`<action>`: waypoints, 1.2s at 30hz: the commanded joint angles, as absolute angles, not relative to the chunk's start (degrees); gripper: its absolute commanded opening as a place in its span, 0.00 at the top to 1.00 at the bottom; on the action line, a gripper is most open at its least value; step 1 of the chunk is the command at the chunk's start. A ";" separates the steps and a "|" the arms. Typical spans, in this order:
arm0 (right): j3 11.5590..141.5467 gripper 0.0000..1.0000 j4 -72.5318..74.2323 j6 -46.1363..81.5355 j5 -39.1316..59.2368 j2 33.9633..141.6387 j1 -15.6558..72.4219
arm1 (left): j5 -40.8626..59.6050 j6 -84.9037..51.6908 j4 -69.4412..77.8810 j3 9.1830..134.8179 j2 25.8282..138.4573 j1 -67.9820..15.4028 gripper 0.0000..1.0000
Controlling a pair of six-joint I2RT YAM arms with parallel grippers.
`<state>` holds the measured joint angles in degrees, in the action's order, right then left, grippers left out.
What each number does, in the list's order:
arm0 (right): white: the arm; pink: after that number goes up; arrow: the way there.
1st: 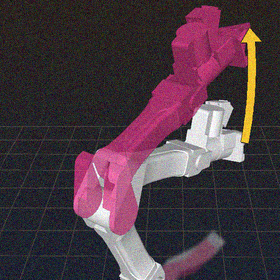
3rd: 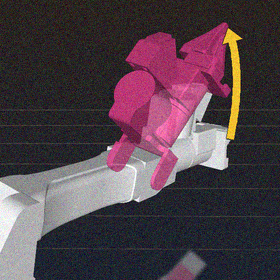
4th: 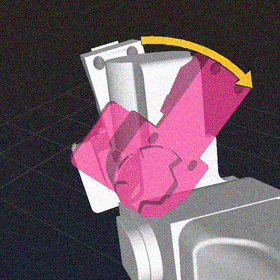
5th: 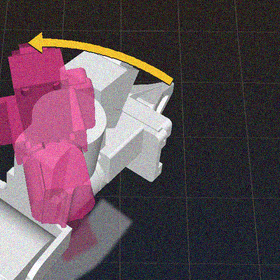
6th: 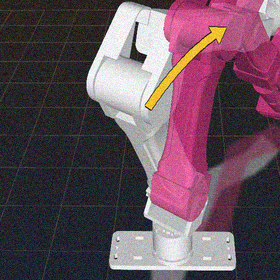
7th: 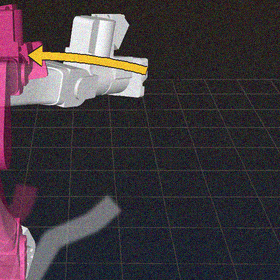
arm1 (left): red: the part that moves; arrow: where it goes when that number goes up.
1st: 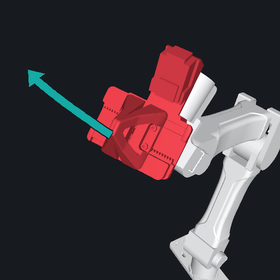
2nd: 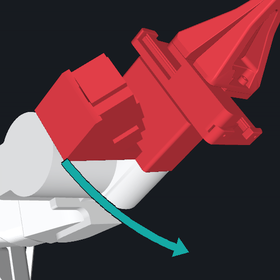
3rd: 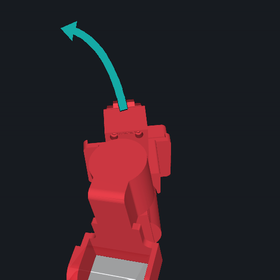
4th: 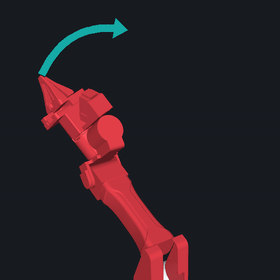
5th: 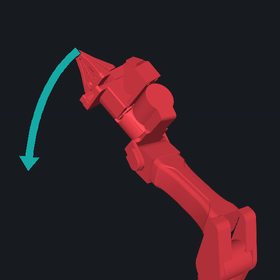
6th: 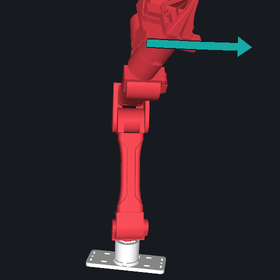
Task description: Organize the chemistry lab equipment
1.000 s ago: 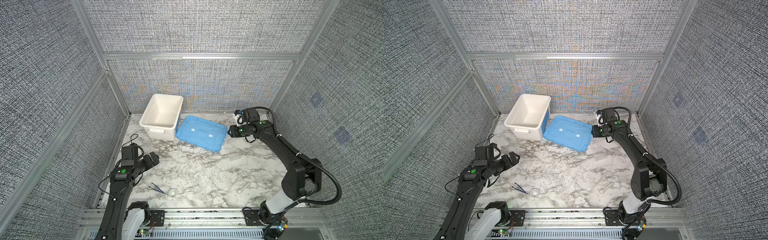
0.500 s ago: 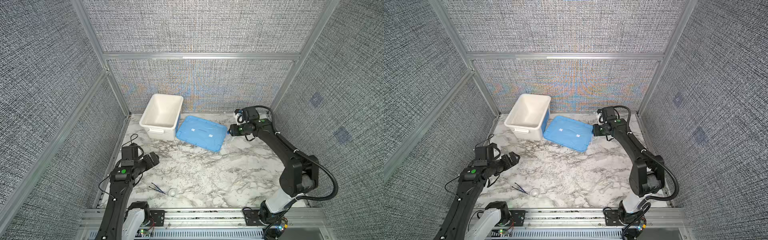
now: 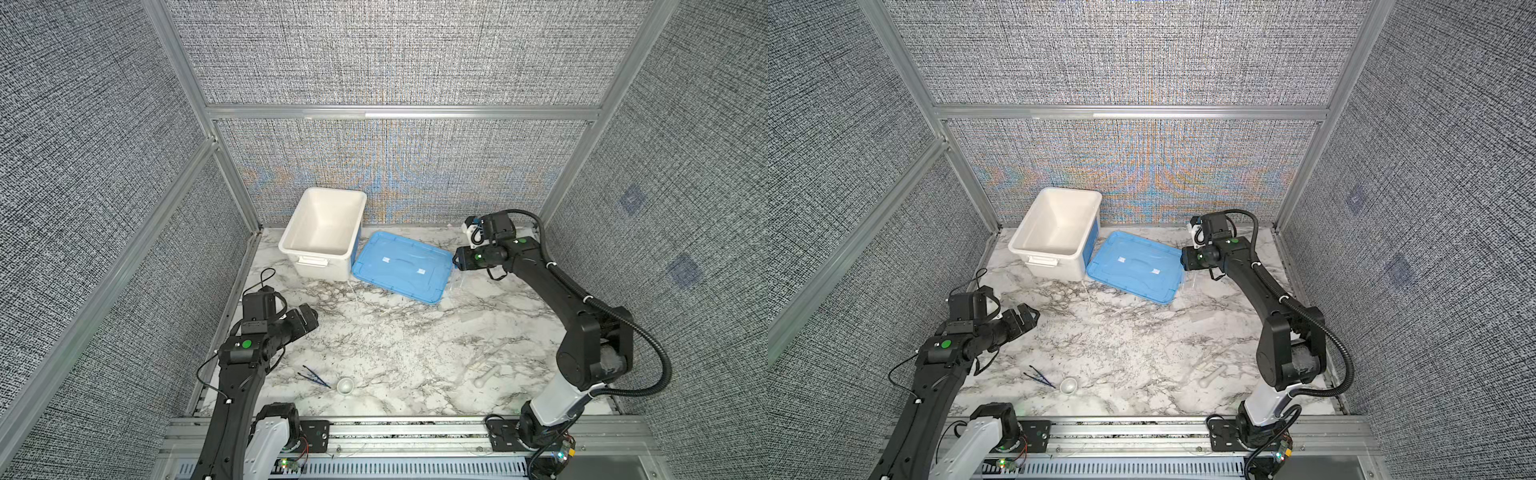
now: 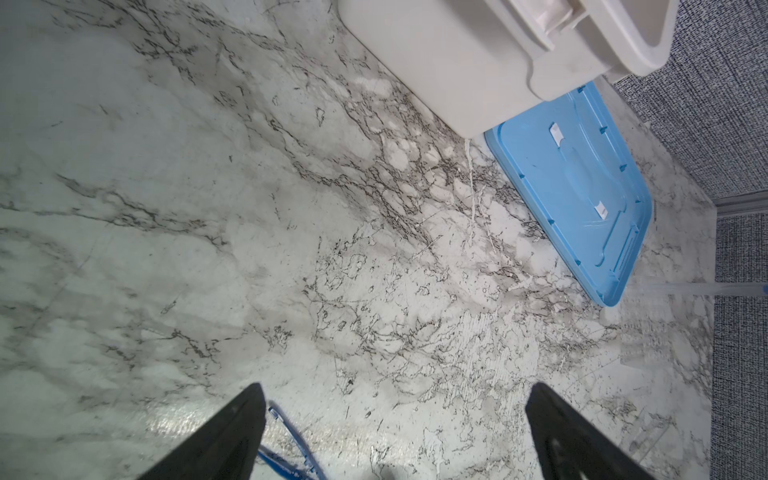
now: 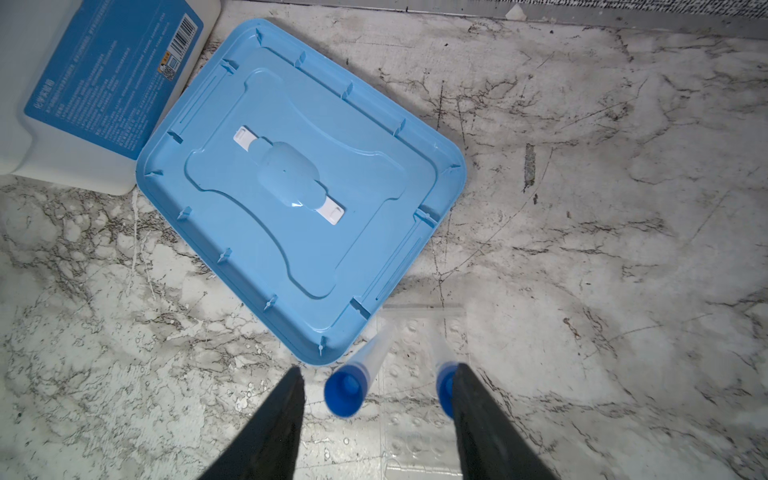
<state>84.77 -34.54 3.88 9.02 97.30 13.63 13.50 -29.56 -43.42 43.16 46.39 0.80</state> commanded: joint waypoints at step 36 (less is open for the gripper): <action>67.56 0.41 -56.86 0.34 12.42 64.27 15.05 | 25.58 -28.53 -40.48 41.79 44.43 0.07 0.02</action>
